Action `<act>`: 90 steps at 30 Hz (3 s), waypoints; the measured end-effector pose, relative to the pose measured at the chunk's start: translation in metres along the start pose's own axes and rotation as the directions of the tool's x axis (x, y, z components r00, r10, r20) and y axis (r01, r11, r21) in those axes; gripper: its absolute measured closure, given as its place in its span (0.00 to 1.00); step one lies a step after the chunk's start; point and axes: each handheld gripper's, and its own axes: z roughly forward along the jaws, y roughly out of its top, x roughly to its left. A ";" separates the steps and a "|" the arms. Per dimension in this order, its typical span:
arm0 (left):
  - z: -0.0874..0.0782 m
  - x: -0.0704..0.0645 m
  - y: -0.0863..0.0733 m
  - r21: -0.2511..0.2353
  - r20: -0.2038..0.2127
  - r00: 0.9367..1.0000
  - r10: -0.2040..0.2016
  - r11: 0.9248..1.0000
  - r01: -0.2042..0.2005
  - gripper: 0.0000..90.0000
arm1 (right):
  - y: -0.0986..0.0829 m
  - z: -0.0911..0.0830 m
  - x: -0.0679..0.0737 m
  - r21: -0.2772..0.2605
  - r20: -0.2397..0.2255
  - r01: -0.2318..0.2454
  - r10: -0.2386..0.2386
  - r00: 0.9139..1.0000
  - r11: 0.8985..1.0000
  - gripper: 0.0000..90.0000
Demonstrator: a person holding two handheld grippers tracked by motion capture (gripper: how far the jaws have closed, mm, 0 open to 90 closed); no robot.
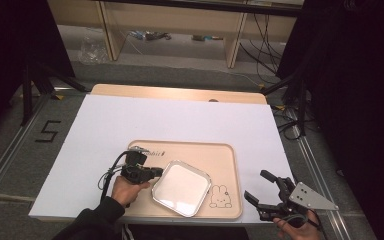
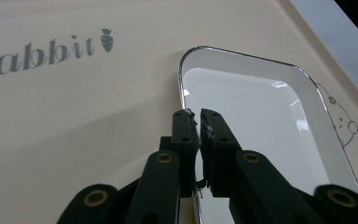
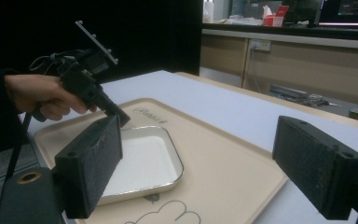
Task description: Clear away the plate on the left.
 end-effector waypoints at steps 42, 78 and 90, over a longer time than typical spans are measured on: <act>-0.017 -0.014 -0.037 0.088 0.018 1.000 0.001 0.996 -0.002 0.93 | 0.000 0.000 0.003 0.010 0.001 -0.037 0.037 0.999 0.999 0.19; -0.026 -0.035 -0.059 0.074 0.031 0.999 -0.009 0.997 0.006 0.90 | 0.000 0.002 0.001 0.014 -0.030 -0.016 0.016 0.999 1.000 0.20; -0.041 -0.033 -0.052 -0.036 0.063 0.998 0.000 0.999 0.002 0.85 | 0.000 0.001 0.000 0.014 -0.008 0.010 -0.010 1.000 1.000 0.20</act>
